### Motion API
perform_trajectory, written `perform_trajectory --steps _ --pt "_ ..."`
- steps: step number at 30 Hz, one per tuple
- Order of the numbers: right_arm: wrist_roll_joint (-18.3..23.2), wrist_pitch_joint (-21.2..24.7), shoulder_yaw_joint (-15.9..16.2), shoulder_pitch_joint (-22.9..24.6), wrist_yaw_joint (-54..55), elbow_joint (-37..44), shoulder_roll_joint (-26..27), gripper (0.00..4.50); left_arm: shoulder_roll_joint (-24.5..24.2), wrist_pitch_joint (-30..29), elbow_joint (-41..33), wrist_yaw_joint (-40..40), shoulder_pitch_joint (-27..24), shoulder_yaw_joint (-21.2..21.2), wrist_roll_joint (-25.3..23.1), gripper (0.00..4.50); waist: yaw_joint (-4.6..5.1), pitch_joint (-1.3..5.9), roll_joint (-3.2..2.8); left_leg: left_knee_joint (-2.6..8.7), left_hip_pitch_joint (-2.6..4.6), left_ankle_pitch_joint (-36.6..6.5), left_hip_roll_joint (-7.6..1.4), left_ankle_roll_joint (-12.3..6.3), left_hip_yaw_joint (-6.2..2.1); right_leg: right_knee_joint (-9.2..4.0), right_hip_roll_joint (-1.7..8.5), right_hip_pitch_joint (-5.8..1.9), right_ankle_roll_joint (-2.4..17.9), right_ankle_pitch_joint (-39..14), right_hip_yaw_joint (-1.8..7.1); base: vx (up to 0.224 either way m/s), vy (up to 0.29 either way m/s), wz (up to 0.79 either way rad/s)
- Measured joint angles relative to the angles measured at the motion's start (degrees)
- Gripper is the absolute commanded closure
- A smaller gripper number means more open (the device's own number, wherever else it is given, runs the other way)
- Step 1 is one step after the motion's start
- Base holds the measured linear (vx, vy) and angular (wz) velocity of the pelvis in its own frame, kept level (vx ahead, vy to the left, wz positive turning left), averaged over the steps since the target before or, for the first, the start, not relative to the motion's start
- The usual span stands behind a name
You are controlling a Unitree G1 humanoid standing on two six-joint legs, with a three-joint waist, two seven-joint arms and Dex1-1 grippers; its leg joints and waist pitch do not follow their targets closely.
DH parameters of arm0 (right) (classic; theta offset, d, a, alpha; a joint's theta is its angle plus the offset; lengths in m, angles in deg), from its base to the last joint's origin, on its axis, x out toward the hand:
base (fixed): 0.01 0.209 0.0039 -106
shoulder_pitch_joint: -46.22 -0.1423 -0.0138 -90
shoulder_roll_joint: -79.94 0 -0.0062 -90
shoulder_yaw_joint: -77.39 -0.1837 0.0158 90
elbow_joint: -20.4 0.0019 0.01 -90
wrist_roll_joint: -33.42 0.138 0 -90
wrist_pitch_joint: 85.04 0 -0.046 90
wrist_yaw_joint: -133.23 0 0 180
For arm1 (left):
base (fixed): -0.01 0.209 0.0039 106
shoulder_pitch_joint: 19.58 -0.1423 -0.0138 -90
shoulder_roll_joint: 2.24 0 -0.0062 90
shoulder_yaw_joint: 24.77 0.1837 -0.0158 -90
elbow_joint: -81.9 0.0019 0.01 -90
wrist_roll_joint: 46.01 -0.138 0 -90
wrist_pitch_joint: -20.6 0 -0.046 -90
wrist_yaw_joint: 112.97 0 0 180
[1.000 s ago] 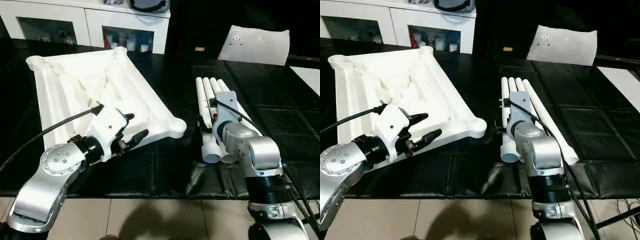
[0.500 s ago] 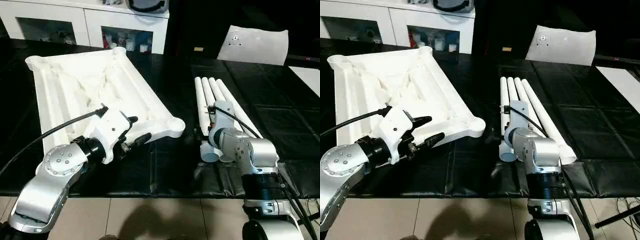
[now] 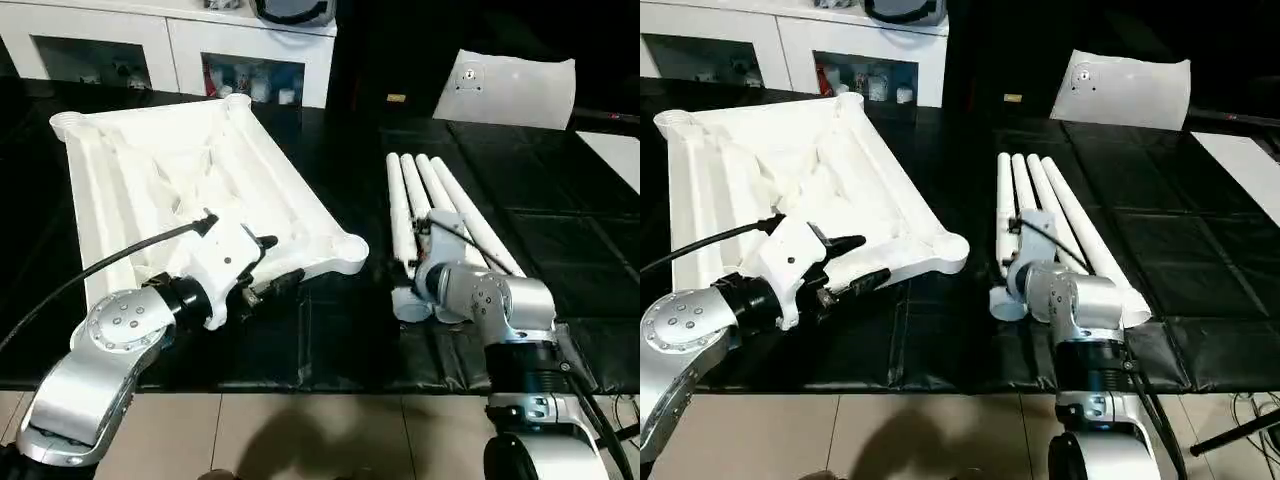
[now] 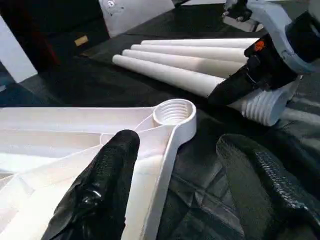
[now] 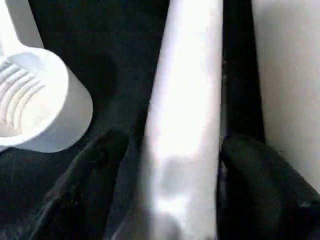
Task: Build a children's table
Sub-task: Pick table leg
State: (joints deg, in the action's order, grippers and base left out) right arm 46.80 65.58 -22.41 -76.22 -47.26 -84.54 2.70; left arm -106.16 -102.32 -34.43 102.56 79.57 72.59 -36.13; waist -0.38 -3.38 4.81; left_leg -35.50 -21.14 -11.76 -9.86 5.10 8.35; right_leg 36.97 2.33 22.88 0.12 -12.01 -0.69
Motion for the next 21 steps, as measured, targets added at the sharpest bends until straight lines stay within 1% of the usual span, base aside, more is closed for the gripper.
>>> perform_trajectory --steps 5,7,8,10,16,17,18,19,21 --pt "0.00 0.00 0.00 -0.06 0.00 0.00 0.00 1.01 0.00 0.00 0.00 0.09 0.00 0.00 0.00 1.53 -0.01 0.00 0.00 0.00 -0.01 0.00 0.00 0.00 0.01 -0.01 0.00 0.00 0.00 0.00 0.00 0.000 0.000 0.00" --pt "0.17 0.02 -0.42 -0.86 -0.53 -1.43 -0.05 1.31 -0.39 -0.43 -0.09 0.70 -0.02 0.09 0.50 1.53 0.01 0.03 0.06 0.00 0.00 0.00 0.00 0.00 0.02 0.01 0.00 0.01 0.00 0.00 0.00 0.000 0.000 0.00" --pt "0.45 0.02 -0.95 -1.32 -0.99 -2.25 -0.26 1.31 -0.77 -0.83 -0.32 1.26 -0.08 0.35 0.80 1.53 0.00 0.04 0.07 0.00 -0.01 0.00 -0.01 0.00 0.02 0.00 0.00 0.01 0.00 0.00 0.00 0.000 0.000 0.00" --pt "0.58 -0.30 -1.58 -1.76 -1.27 -3.45 -0.56 1.48 -1.13 -1.67 -1.16 2.08 -0.60 0.53 1.77 1.53 0.01 0.04 0.08 0.00 -0.01 0.00 -0.01 -0.01 0.04 0.00 0.00 0.02 0.01 -0.01 0.00 0.000 0.000 0.00" --pt "0.79 -0.74 -2.28 -1.76 -1.24 -3.98 -0.55 2.03 -1.16 -2.08 -1.61 2.64 -0.77 0.69 2.32 1.53 -0.06 0.04 0.08 0.00 -0.03 0.01 -0.01 -0.02 0.07 0.01 0.01 0.03 0.01 -0.01 0.00 0.000 0.000 0.00" --pt "0.80 -0.74 -2.43 -1.76 -1.22 -3.98 -0.49 2.03 -1.18 -2.08 -1.61 2.77 -0.77 0.72 2.33 1.53 -0.06 0.05 0.08 0.00 -0.03 0.02 -0.01 -0.03 0.07 0.01 0.01 0.04 0.01 -0.01 0.00 0.000 0.000 0.00" --pt "0.84 -0.82 -2.75 -1.81 -1.24 -4.13 -0.47 2.11 -1.24 -2.09 -1.61 2.88 -0.77 0.76 2.38 1.53 -0.06 0.05 0.08 0.00 -0.02 0.02 -0.01 -0.03 0.07 0.01 0.01 0.03 0.01 -0.01 0.00 0.000 0.000 0.00" --pt "0.86 -0.88 -2.95 -1.99 -1.23 -4.42 -0.47 2.32 -1.32 -2.09 -1.61 2.90 -0.76 0.82 2.44 1.53 -0.05 0.05 0.08 0.00 -0.02 0.02 -0.01 -0.03 0.07 0.02 0.01 0.03 0.01 0.00 0.00 0.000 0.000 0.00" --pt "0.85 -1.12 -3.35 -2.04 -1.19 -4.50 -0.45 2.37 -1.41 -2.13 -1.61 2.91 -0.76 0.87 2.49 1.53 -0.07 0.04 0.08 0.00 -0.02 0.02 -0.01 -0.03 0.07 0.02 0.01 0.03 0.01 0.00 0.00 0.000 0.000 0.00"
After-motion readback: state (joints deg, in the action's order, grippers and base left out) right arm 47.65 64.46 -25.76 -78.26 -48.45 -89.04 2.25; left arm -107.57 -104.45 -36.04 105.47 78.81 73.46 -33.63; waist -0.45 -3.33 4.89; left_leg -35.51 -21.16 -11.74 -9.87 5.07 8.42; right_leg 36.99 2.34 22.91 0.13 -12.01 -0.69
